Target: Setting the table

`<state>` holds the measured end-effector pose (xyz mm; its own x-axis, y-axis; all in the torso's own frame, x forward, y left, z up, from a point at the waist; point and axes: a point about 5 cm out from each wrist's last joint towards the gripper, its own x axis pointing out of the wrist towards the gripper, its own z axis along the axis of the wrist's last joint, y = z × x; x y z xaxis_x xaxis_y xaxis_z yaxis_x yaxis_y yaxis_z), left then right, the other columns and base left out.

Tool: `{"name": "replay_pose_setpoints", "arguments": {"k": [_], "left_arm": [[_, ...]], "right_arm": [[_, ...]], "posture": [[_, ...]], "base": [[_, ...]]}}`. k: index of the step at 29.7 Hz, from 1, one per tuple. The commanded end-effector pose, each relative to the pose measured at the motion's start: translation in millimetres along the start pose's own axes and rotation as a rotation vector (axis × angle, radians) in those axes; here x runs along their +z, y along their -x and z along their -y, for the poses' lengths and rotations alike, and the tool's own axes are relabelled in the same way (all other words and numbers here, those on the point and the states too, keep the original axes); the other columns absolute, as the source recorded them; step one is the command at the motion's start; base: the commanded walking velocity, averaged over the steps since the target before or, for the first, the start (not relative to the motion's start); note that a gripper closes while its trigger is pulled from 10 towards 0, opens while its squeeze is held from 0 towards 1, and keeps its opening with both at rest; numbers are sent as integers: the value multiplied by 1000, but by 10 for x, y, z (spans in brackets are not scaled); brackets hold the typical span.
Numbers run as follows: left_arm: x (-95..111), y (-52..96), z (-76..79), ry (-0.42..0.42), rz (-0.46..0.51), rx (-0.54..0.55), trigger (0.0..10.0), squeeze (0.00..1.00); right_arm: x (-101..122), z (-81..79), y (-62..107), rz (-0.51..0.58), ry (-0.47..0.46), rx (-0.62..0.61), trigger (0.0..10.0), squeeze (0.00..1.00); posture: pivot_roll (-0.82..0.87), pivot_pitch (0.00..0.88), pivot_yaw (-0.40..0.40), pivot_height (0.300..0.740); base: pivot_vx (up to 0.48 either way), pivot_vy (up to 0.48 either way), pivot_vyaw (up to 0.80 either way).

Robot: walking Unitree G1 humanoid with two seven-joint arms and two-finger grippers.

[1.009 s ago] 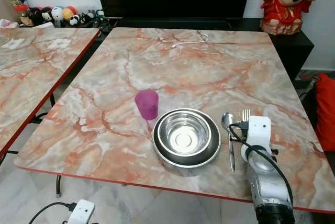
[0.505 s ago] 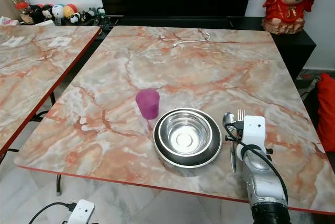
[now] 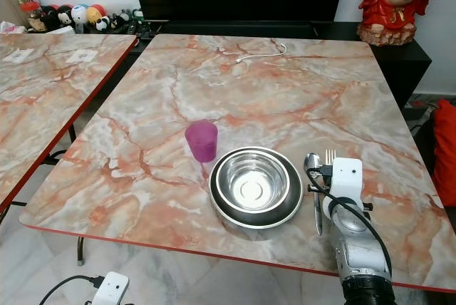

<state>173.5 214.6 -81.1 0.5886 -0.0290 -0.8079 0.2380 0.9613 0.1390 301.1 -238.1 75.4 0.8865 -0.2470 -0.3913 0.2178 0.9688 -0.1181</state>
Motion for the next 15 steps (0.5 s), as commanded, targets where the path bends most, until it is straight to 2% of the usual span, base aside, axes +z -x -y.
{"name": "replay_pose_setpoints", "arguments": {"k": [1, 15], "left_arm": [[-62, 21, -46, 5, -23, 11, 10000, 0], [-58, 21, -52, 0, -23, 11, 10000, 0]], "right_arm": [[-59, 14, 2, -32, -3, -15, 10000, 0], [-97, 64, 5, -50, 4, -38, 10000, 0]], "posture": [[-8, 40, 39, 740], [-6, 41, 43, 740]], "base": [[0, 0, 0], [0, 0, 0]]}}
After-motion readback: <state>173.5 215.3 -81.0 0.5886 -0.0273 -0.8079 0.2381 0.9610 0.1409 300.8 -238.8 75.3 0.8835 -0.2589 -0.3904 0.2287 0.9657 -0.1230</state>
